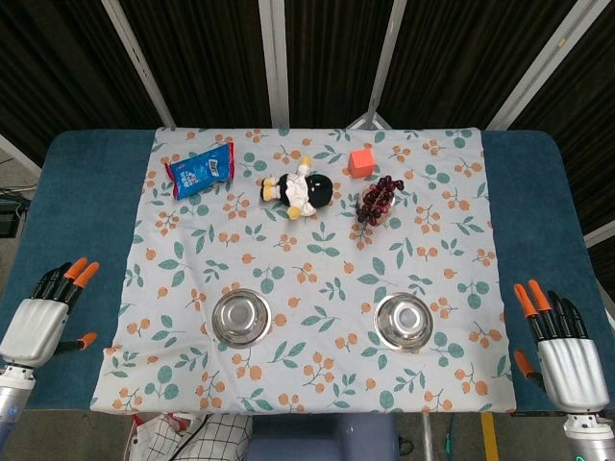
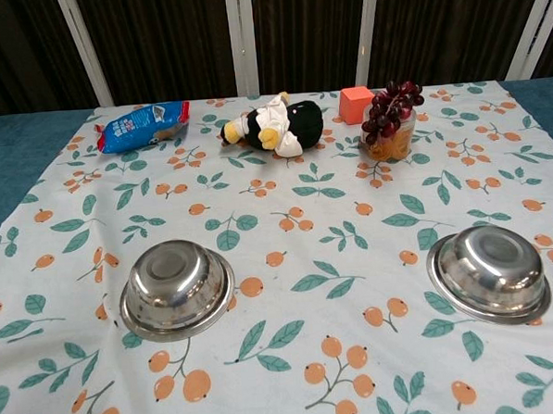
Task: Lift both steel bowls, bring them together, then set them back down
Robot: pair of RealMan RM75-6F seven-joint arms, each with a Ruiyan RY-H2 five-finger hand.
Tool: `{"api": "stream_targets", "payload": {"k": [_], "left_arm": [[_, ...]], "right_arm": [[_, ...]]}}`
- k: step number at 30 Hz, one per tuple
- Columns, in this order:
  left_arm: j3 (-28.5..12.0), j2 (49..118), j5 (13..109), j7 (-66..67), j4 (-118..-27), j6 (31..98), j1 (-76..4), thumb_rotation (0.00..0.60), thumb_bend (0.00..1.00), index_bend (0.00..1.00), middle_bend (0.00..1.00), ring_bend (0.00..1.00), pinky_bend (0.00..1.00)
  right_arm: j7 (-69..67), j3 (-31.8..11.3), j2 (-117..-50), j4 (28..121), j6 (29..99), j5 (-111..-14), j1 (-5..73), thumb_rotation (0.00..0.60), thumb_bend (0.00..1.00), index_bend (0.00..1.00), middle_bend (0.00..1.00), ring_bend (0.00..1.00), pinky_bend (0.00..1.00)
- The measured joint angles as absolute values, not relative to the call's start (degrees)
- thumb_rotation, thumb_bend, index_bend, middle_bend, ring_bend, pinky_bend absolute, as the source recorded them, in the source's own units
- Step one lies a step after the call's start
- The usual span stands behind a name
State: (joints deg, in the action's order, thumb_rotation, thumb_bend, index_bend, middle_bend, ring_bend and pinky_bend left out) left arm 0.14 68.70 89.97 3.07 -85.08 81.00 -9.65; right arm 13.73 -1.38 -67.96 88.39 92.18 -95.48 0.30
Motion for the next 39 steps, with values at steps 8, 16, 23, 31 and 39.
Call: {"api": "stream_targets", "payload": {"k": [8, 16, 23, 31, 39], "left_arm": [[0.36, 69.46, 91.16, 2.42, -84.90, 81.06, -10.10, 0.600, 0.11, 0.00, 0.00, 0.00, 0.10], [0.79, 71.75, 93.99, 0.17, -84.93, 75.40, -14.58, 0.600, 0.11, 0.00, 0.00, 0.00, 0.10], [-1.36, 76.19, 92.03, 4.95, -86.67, 63.58, -22.07, 0.600, 0.11, 0.00, 0.00, 0.00, 0.10], [-4.55, 82.95, 86.81, 11.42, -87.62, 52.32, -29.94, 0.600, 0.11, 0.00, 0.00, 0.00, 0.12], [-5.55, 86.90, 82.96, 19.45, -88.21, 47.93, -34.06, 0.600, 0.11, 0.00, 0.00, 0.00, 0.15]], "right_arm": [[14.53, -1.23, -68.30, 88.48, 90.52, -95.39, 1.07, 0.600, 0.31, 0.00, 0.00, 0.00, 0.14], [13.29, -2.19, -68.15, 88.58, 88.80, -93.45, 2.08, 0.600, 0.31, 0.00, 0.00, 0.00, 0.14], [12.95, -4.13, -67.78, 88.41, 85.46, -90.19, 4.13, 0.600, 0.31, 0.00, 0.00, 0.00, 0.14], [13.19, -4.73, -67.60, 87.59, 82.13, -87.24, 5.42, 0.600, 0.31, 0.00, 0.00, 0.00, 0.14], [13.15, -5.44, -67.63, 87.08, 80.97, -85.33, 6.24, 0.600, 0.31, 0.00, 0.00, 0.00, 0.14]]}}
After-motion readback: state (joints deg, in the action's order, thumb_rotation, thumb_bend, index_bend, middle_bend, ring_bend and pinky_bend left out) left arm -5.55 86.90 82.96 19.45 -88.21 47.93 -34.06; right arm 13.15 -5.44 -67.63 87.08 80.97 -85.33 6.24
